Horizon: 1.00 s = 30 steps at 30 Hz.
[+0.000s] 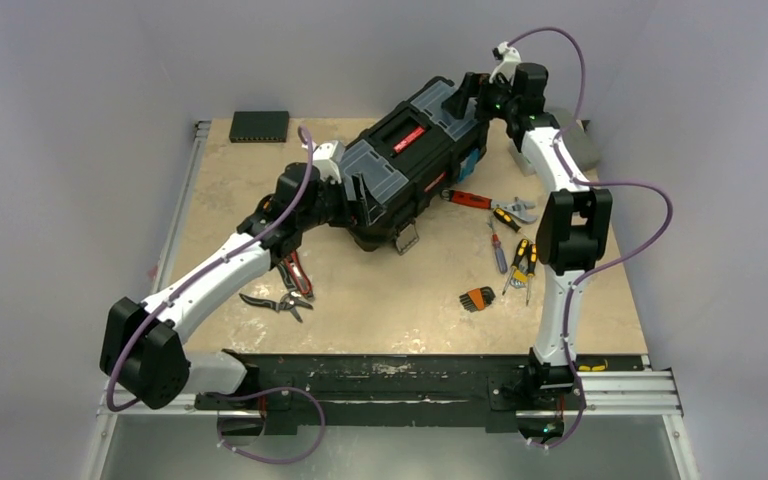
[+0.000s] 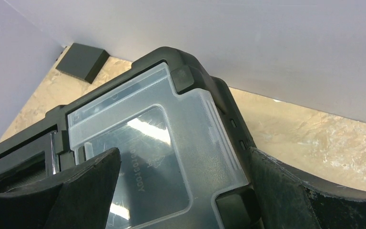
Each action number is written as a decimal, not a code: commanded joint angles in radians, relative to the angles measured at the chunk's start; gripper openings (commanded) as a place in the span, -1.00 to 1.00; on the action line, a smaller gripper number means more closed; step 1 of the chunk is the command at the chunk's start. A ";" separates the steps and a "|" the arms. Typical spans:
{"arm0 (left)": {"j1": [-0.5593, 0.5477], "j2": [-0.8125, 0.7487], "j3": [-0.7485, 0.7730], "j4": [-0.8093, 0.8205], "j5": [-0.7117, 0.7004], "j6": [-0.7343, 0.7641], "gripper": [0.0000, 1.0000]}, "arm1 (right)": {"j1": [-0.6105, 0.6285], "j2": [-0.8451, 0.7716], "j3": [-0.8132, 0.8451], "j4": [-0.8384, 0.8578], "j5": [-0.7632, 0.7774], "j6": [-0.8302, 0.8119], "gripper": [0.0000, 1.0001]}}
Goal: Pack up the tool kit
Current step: Move the toolbox to the center of the board.
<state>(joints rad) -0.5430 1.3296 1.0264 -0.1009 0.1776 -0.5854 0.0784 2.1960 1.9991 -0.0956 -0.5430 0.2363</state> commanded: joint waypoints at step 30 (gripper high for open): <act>-0.338 -0.073 0.144 -0.017 0.054 0.074 0.72 | 0.285 -0.104 -0.108 -0.298 -0.378 -0.026 0.98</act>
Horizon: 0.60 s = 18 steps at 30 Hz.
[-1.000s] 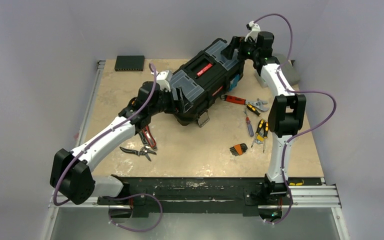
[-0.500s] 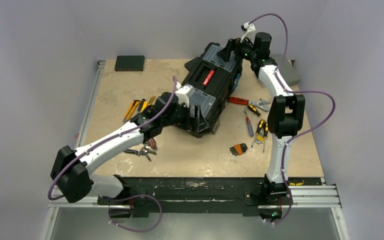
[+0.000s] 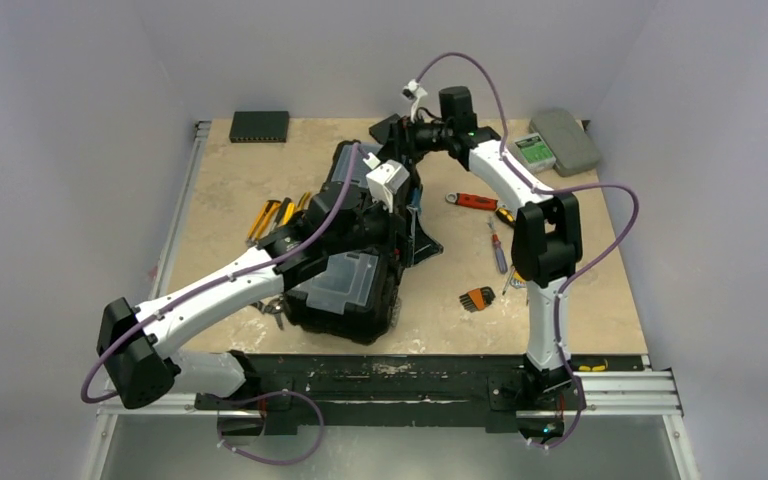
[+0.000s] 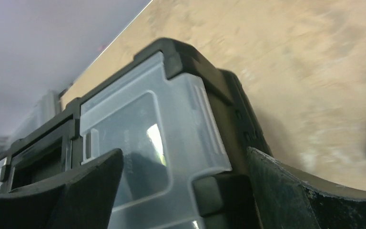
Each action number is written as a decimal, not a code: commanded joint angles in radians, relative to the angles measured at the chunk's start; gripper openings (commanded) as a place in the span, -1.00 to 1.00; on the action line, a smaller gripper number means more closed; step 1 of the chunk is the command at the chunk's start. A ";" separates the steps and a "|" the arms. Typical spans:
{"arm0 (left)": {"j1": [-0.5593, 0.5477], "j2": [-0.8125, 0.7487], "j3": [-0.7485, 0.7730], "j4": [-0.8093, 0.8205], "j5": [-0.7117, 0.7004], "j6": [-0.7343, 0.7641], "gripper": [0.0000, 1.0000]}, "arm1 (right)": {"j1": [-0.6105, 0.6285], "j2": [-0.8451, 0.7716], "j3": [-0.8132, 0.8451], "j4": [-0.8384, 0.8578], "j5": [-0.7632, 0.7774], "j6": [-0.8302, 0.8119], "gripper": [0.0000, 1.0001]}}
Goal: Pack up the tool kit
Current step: Move the toolbox to the center of the board.
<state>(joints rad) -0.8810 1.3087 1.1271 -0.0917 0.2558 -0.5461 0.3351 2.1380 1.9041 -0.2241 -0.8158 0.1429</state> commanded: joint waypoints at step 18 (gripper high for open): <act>0.257 -0.220 0.263 -0.643 -0.314 0.056 1.00 | -0.021 -0.301 -0.137 -0.193 0.319 0.206 0.98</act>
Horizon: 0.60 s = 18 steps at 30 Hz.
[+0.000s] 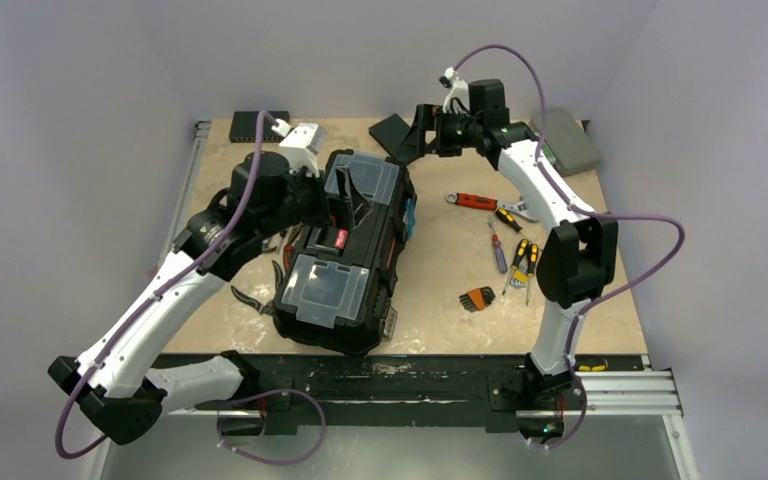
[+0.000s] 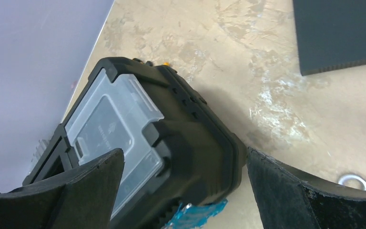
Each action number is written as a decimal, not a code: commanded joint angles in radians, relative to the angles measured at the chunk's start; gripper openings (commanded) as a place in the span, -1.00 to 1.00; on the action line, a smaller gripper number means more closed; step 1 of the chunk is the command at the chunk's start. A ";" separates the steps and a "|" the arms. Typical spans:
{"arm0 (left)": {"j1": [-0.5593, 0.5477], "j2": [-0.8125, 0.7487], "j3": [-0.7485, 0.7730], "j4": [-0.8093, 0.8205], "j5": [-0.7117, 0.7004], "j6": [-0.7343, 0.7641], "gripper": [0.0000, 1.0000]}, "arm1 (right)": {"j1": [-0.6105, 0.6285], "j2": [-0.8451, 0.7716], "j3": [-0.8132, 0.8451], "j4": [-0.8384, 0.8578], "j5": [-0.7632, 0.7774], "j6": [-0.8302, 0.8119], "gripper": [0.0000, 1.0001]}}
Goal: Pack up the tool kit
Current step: Move the toolbox to the center of the board.
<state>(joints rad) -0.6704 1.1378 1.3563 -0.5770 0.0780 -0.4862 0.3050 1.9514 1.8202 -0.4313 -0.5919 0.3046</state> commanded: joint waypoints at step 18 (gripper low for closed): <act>0.114 -0.272 -0.138 -0.410 -0.381 -0.031 1.00 | 0.257 -0.531 -0.651 0.205 0.364 0.386 0.98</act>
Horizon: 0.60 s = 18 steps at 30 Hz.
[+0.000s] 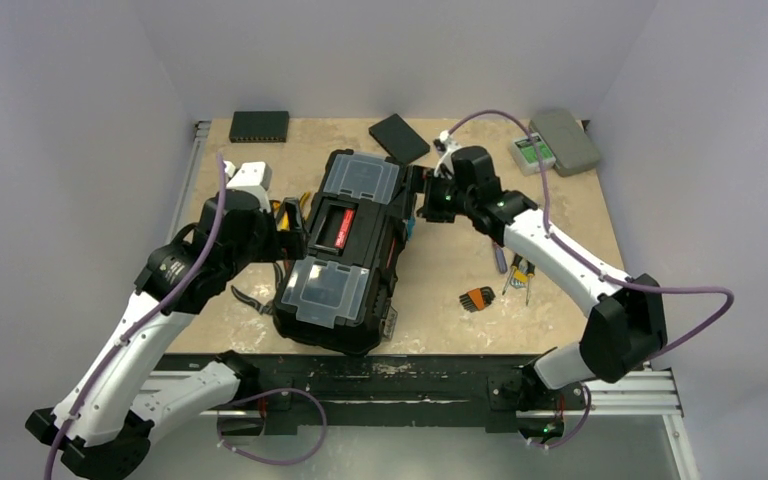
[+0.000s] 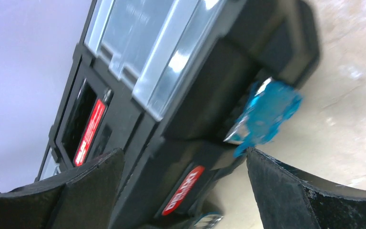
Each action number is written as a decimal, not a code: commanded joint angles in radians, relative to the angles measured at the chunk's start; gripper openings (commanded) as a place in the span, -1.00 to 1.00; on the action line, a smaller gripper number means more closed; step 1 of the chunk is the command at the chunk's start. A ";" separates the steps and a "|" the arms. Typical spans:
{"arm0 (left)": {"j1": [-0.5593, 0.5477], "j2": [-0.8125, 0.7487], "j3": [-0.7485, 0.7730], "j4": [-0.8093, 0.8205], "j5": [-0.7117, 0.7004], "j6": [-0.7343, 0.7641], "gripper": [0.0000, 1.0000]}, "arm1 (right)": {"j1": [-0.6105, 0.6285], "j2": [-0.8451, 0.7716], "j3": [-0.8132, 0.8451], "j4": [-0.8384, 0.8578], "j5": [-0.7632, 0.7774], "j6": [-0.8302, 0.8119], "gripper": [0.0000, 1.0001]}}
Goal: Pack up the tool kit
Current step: Move the toolbox to the center of the board.
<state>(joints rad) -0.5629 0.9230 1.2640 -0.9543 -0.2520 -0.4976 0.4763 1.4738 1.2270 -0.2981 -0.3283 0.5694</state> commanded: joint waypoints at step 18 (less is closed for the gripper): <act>0.008 -0.103 -0.239 0.096 0.120 -0.060 1.00 | 0.305 -0.103 -0.208 0.084 0.310 0.336 0.98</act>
<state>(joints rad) -0.5625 0.7624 1.0374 -0.9360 -0.2413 -0.5316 0.7773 1.3911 1.0508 -0.1955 -0.0849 0.8673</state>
